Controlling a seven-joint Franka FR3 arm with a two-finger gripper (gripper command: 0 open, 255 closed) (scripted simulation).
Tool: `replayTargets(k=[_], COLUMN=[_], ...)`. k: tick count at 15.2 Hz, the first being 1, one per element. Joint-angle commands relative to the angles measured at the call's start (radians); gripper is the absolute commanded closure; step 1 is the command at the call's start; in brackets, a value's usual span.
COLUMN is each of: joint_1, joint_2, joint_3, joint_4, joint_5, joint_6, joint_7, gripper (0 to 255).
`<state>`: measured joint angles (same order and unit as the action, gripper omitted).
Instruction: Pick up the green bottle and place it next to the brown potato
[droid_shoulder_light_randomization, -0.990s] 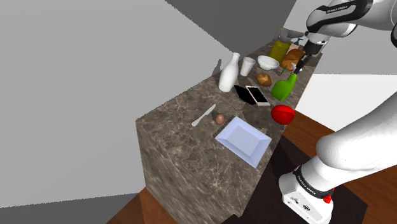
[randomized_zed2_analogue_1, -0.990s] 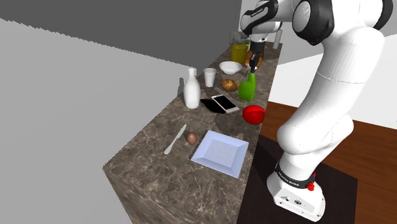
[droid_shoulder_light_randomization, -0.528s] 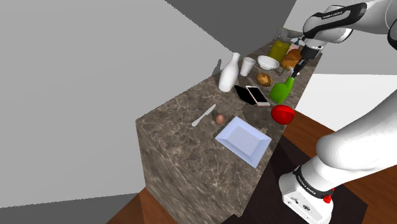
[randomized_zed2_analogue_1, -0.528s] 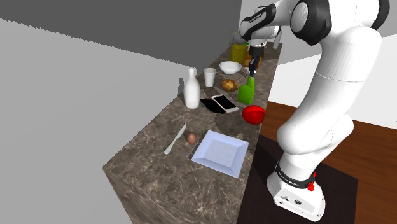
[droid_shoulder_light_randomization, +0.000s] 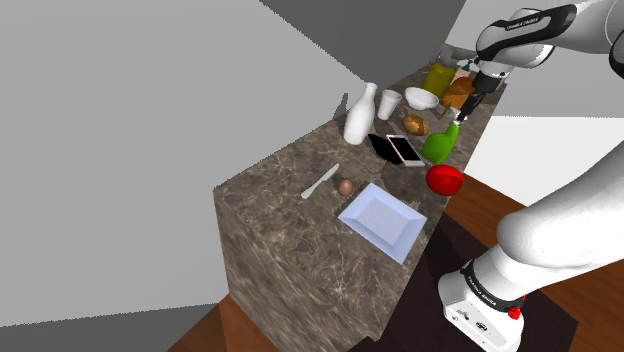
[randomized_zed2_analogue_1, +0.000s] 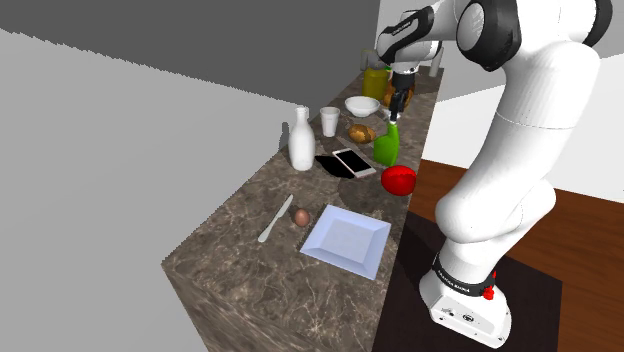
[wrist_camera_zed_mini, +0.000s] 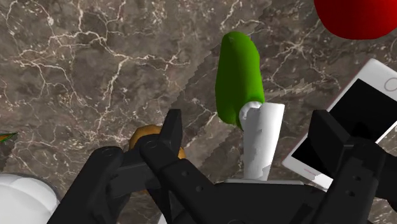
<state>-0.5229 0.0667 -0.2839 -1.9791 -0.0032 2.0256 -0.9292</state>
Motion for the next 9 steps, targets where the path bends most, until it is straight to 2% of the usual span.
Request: replayTargets(k=[1, 2, 6, 9], joint_1=[0.0, 0.0, 0.003, 0.003], joint_2=[0.0, 0.0, -0.029, -0.029], joint_3=[0.0, 0.0, 0.001, 0.001], joint_4=[0.0, 0.0, 0.095, 0.095], joint_5=[0.0, 0.0, -0.008, -0.008], joint_6=[0.0, 0.0, -0.123, -0.123], joint_7=[0.0, 0.0, 0.006, 0.006], gripper=[0, 0, 0, 0])
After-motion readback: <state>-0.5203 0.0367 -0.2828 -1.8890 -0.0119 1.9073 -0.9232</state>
